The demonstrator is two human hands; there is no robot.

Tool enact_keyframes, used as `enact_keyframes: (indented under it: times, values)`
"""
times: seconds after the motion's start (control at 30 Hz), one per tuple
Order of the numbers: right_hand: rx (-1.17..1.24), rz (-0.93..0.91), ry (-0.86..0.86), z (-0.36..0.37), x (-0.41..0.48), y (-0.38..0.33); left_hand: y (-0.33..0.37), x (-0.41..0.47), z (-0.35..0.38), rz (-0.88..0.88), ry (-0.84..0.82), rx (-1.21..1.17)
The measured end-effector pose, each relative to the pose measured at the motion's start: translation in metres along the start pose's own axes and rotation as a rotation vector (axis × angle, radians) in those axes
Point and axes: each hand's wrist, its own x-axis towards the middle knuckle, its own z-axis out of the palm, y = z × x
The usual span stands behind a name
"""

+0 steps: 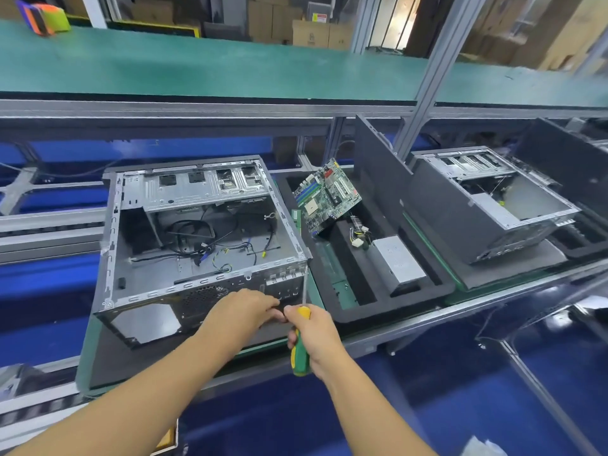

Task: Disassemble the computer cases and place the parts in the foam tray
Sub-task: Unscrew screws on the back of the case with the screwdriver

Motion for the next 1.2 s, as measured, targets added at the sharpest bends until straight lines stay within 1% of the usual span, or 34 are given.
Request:
enact_keyframes:
  times: [0.07,0.1,0.13,0.17,0.23,0.3,0.4,0.47,0.53,0.57,0.63,0.7,0.8,0.83,0.9,0.97,1.03,1.1,1.2]
  values:
    - [-0.032,-0.066,0.139,-0.012,0.011,-0.010,-0.007,-0.010,-0.018,0.168,0.335,-0.133]
    - [-0.073,-0.094,0.227,-0.020,0.019,-0.017,-0.014,-0.013,-0.028,0.233,0.431,-0.153]
    - [-0.116,-0.115,0.314,-0.029,0.027,-0.024,-0.025,-0.013,-0.040,0.261,0.472,-0.137]
    - [-0.152,-0.127,0.388,-0.038,0.035,-0.031,-0.037,-0.012,-0.051,0.246,0.488,-0.100]
    - [-0.210,-0.141,0.478,-0.055,0.055,-0.042,-0.063,-0.008,-0.068,0.113,0.470,-0.045]
    - [-0.274,-0.115,0.494,-0.069,0.074,-0.048,-0.090,-0.007,-0.075,-0.052,0.394,-0.071]
    - [-0.271,-0.038,0.533,-0.084,0.093,-0.042,-0.120,-0.013,-0.064,-0.239,0.253,-0.144]
    - [-0.210,0.000,0.606,-0.092,0.097,-0.032,-0.134,-0.022,-0.052,-0.329,0.165,-0.178]
    - [-0.071,0.055,0.640,-0.092,0.093,-0.021,-0.142,-0.032,-0.037,-0.398,0.129,-0.156]
    - [-0.013,0.076,0.629,-0.090,0.089,-0.016,-0.145,-0.036,-0.031,-0.418,0.129,-0.124]
    - [0.076,0.088,0.572,-0.077,0.076,-0.008,-0.147,-0.038,-0.027,-0.389,0.120,-0.119]
    - [0.159,0.088,0.467,-0.058,0.060,-0.002,-0.147,-0.036,-0.031,-0.304,0.017,-0.169]
    - [0.234,0.047,0.254,-0.024,0.033,0.005,-0.153,-0.039,-0.044,-0.182,-0.160,-0.273]
    - [0.230,0.020,0.182,-0.013,0.025,0.008,-0.157,-0.040,-0.045,-0.152,-0.202,-0.262]
    - [0.181,-0.036,0.043,0.009,0.011,0.012,-0.161,-0.039,-0.042,-0.103,-0.244,-0.161]
    - [0.113,-0.066,-0.077,0.026,0.000,0.017,-0.160,-0.034,-0.036,-0.094,-0.236,-0.074]
    - [0.074,-0.090,-0.193,0.038,-0.008,0.027,-0.159,-0.031,-0.031,-0.119,-0.214,-0.062]
    - [0.038,-0.116,-0.256,0.042,-0.012,0.038,-0.161,-0.030,-0.027,-0.146,-0.202,-0.060]
    - [-0.053,-0.139,-0.255,0.043,-0.016,0.050,-0.162,-0.031,-0.026,-0.181,-0.185,-0.037]
